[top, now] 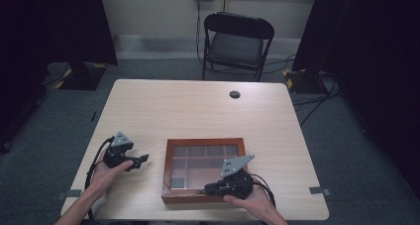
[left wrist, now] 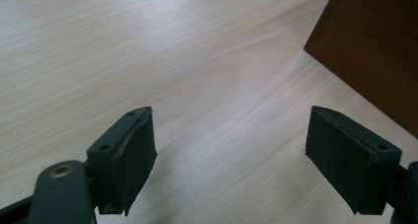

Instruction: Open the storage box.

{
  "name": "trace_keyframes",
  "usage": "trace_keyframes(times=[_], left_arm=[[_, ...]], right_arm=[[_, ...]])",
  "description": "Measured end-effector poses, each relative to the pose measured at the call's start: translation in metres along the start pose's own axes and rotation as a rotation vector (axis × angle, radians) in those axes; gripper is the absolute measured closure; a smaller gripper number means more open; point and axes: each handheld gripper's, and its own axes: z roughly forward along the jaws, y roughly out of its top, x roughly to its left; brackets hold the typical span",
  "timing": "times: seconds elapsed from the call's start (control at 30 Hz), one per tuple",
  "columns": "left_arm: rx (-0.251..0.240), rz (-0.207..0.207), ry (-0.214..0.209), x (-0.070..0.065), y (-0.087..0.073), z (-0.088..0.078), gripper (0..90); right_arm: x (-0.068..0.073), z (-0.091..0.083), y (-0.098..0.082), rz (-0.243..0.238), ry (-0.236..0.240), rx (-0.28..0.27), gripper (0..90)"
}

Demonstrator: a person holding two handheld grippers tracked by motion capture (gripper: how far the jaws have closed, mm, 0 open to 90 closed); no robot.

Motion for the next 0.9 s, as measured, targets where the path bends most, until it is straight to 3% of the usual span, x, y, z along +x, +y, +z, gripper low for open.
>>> trace_keyframes(times=[0.33,0.43,0.9], left_arm=[[-0.012,0.018,-0.082,-0.012,0.006,-0.003,18.6],[-0.012,0.024,-0.091,-0.015,0.008,-0.003,18.7],[-0.024,0.024,-0.124,-0.019,0.01,-0.005,18.7]], right_arm=[[-0.004,0.001,0.0,-0.014,-0.006,-0.009,81.9],[-0.003,0.007,-0.002,-0.018,-0.002,0.019,80.9],[0.0,0.014,0.007,-0.035,-0.003,0.03,82.6]])
